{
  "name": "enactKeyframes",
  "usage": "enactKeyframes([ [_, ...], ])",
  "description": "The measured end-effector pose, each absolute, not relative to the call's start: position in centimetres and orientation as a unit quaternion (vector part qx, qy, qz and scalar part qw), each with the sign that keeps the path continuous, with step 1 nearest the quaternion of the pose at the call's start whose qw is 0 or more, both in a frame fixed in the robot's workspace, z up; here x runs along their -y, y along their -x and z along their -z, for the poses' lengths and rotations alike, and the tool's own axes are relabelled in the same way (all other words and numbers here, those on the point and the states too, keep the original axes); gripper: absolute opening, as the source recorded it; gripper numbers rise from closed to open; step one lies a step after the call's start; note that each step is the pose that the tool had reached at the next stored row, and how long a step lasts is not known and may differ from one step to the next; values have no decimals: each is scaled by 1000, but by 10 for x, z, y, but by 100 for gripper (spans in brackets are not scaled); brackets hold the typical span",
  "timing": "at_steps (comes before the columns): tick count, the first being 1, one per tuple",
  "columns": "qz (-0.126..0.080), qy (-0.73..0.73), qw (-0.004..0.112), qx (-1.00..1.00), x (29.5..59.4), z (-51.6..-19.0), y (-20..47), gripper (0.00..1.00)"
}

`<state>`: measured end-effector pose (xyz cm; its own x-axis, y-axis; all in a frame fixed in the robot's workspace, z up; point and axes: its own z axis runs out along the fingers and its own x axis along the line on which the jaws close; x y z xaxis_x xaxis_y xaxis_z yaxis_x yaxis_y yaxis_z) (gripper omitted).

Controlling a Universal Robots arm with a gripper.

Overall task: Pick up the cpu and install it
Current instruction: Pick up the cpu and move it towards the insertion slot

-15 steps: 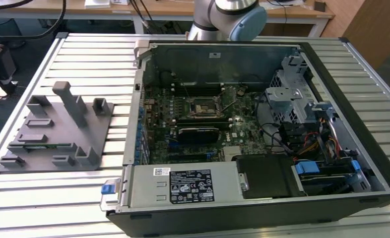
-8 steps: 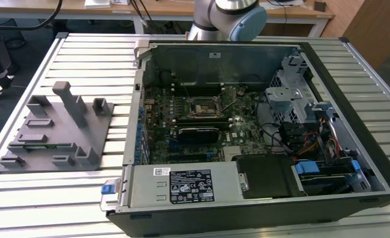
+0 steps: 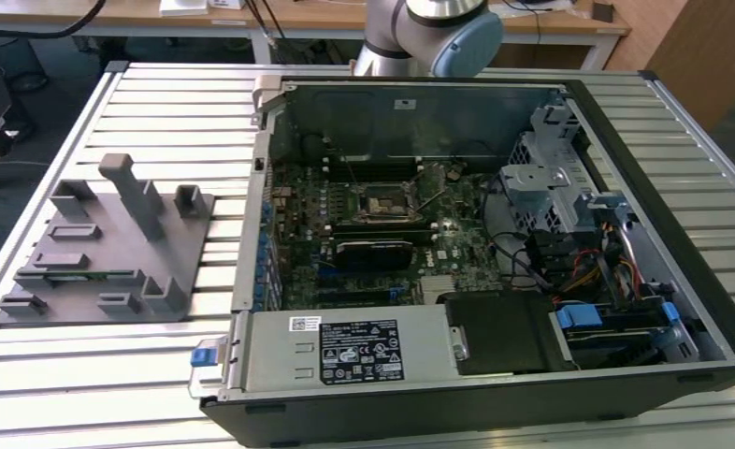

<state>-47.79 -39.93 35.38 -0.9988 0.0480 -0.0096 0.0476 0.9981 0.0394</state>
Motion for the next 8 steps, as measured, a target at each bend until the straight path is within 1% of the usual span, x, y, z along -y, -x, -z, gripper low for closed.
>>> enactKeyframes([
  [8,-20,-24,9,-999,399,-367,479,53],
])
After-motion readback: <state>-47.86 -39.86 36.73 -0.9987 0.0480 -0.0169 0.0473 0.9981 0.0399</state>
